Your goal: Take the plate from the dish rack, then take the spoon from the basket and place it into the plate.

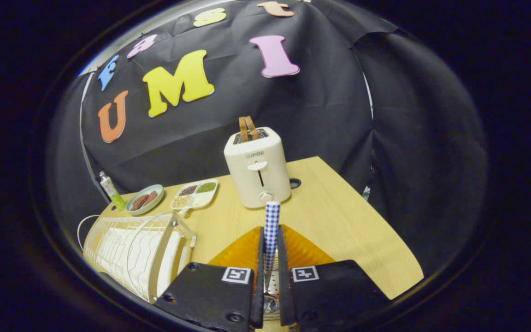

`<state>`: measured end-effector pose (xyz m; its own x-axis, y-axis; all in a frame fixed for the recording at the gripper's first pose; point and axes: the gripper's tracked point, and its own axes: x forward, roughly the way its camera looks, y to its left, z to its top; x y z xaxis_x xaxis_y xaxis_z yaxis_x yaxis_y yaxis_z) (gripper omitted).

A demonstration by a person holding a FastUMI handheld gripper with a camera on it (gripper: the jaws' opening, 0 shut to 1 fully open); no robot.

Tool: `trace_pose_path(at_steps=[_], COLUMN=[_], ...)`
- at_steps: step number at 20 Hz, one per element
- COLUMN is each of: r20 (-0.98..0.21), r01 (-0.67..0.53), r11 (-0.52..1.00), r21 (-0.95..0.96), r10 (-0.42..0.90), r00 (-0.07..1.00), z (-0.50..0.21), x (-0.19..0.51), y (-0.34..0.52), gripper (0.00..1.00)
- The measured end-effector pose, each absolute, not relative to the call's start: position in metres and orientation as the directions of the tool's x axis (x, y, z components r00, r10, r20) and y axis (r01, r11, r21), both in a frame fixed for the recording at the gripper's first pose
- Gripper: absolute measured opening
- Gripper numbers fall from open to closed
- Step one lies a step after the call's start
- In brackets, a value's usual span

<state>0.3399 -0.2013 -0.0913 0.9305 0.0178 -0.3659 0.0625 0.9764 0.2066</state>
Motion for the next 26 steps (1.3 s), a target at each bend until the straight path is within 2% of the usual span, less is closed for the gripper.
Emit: trace_pose_path(at_steps=[3, 9, 16, 26], r20=[-0.287, -0.133, 0.033, 0.036], r01=[0.072, 0.122, 0.106, 0.009], r11=[0.968, 0.979, 0.986, 0.990], r21=[0.239, 0.161, 0.129, 0.139], r10=[0.000, -0.101, -0.111, -0.014], r00=[0.958, 0.986, 0.993, 0.999], z=[-0.072, -0.015, 0.058, 0.050], x=[0.328, 0.295, 0.213, 0.100], y=[-0.204, -0.214, -0.170, -0.047], gripper=[0.17, 0.17, 0.17, 0.16])
